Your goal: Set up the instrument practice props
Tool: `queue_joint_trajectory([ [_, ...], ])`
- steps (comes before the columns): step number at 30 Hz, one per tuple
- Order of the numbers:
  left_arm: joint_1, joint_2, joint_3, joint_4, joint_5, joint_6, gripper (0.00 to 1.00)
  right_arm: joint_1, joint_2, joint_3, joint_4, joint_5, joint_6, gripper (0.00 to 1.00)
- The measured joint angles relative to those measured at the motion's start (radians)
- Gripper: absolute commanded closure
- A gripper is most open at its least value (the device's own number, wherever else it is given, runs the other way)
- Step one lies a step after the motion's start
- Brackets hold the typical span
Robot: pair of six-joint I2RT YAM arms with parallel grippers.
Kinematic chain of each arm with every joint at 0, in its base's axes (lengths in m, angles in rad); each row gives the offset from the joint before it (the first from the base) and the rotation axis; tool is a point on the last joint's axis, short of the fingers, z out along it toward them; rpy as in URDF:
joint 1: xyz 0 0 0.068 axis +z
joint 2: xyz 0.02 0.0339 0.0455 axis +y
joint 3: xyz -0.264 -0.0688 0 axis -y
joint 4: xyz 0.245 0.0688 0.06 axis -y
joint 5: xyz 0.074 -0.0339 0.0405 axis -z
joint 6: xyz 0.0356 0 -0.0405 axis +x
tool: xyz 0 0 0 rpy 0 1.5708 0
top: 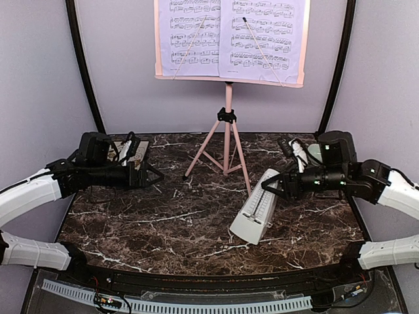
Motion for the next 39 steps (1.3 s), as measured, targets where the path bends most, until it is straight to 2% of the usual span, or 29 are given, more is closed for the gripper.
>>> queue_joint_trajectory([
  [5,-0.006,-0.037,-0.068,0.026,0.003,0.009,0.06,0.129,0.203,0.058,0.080,0.019,-0.045,0.86],
  [11,-0.006,-0.127,-0.143,0.100,0.046,0.058,0.10,0.232,0.446,0.180,0.185,0.002,-0.173,0.88],
  [19,-0.006,-0.184,-0.264,0.209,0.076,0.071,0.15,0.278,0.595,0.260,0.313,-0.041,-0.317,0.88],
  [25,-0.006,-0.184,-0.267,0.233,0.064,0.085,0.15,0.280,0.708,0.386,0.212,-0.074,-0.404,0.83],
  [28,-0.006,-0.183,-0.267,0.245,0.055,0.085,0.16,0.281,0.704,0.434,0.100,-0.084,-0.442,0.78],
  [35,-0.006,-0.132,-0.268,0.285,0.050,0.084,0.16,0.282,0.687,0.468,-0.079,-0.082,-0.511,0.76],
  [37,-0.006,-0.125,-0.268,0.293,0.048,0.084,0.16,0.282,0.687,0.468,-0.106,-0.079,-0.521,0.72],
  [39,-0.006,-0.125,-0.268,0.307,0.048,0.084,0.16,0.282,0.687,0.468,-0.116,-0.079,-0.527,0.63],
])
